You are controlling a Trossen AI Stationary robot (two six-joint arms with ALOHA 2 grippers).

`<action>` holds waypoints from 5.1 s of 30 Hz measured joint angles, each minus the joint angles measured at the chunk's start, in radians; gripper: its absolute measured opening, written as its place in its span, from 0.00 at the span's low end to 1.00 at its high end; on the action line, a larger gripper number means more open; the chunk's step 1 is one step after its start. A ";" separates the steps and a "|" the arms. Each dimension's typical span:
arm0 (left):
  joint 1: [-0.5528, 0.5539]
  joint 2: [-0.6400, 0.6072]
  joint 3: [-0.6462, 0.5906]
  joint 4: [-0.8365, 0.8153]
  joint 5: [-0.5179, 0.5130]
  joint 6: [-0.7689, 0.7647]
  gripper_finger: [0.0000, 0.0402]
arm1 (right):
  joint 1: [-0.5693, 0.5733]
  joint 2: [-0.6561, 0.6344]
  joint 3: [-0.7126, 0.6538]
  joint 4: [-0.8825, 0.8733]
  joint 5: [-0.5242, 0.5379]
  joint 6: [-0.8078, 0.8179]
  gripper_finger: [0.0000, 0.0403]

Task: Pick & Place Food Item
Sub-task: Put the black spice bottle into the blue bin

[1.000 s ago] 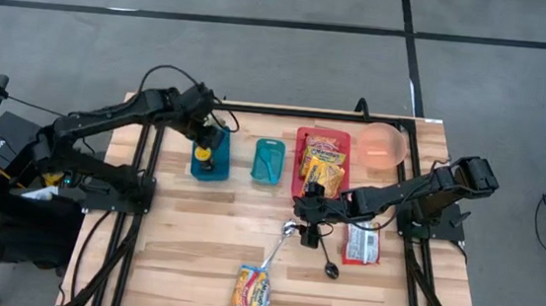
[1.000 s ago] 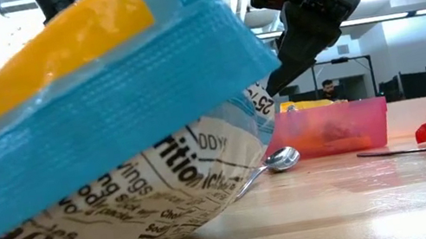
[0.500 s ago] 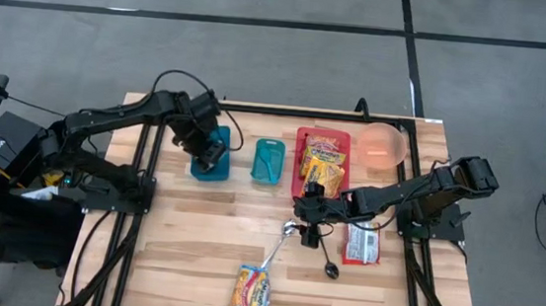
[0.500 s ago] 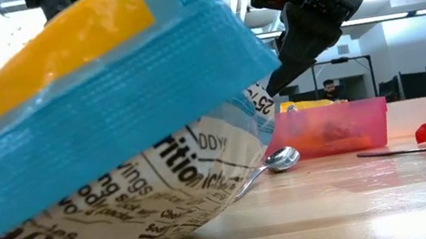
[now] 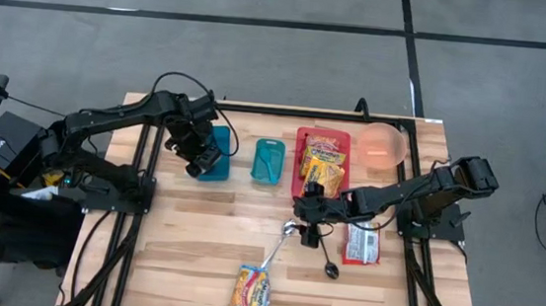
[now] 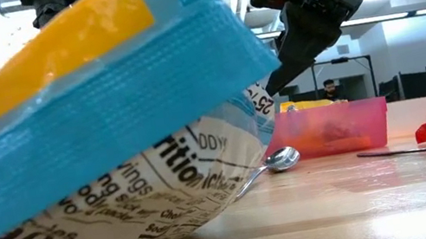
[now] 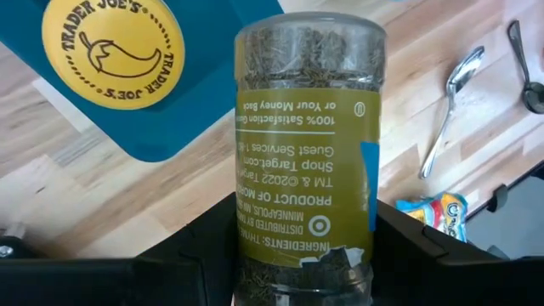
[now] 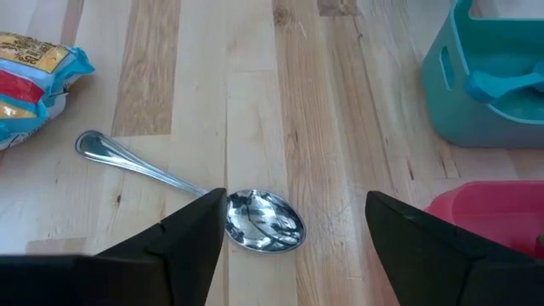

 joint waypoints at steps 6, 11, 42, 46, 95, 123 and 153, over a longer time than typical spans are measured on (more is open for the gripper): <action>-0.020 0.000 0.000 0.001 0.010 0.032 0.47 | -0.016 0.000 0.000 0.043 0.000 -0.025 0.68; -0.038 0.000 0.000 0.002 0.014 0.036 0.47 | -0.030 0.000 0.000 0.053 -0.001 -0.028 0.68; 0.014 0.195 -0.001 0.020 0.046 -0.110 0.47 | -0.031 0.000 0.000 0.050 -0.001 -0.028 0.68; 0.030 0.237 -0.001 0.048 0.087 -0.128 0.47 | -0.031 0.000 0.000 0.050 -0.002 -0.028 0.68; 0.074 0.187 0.000 0.167 0.279 -0.244 0.47 | -0.077 0.000 0.000 0.047 0.053 -0.141 0.68; 0.020 0.187 0.000 0.346 0.313 -0.342 0.47 | -0.079 0.000 0.000 0.052 0.051 -0.114 0.68; 0.014 0.145 0.000 0.484 0.323 -0.533 0.47 | -0.079 0.000 0.000 0.063 0.051 -0.114 0.68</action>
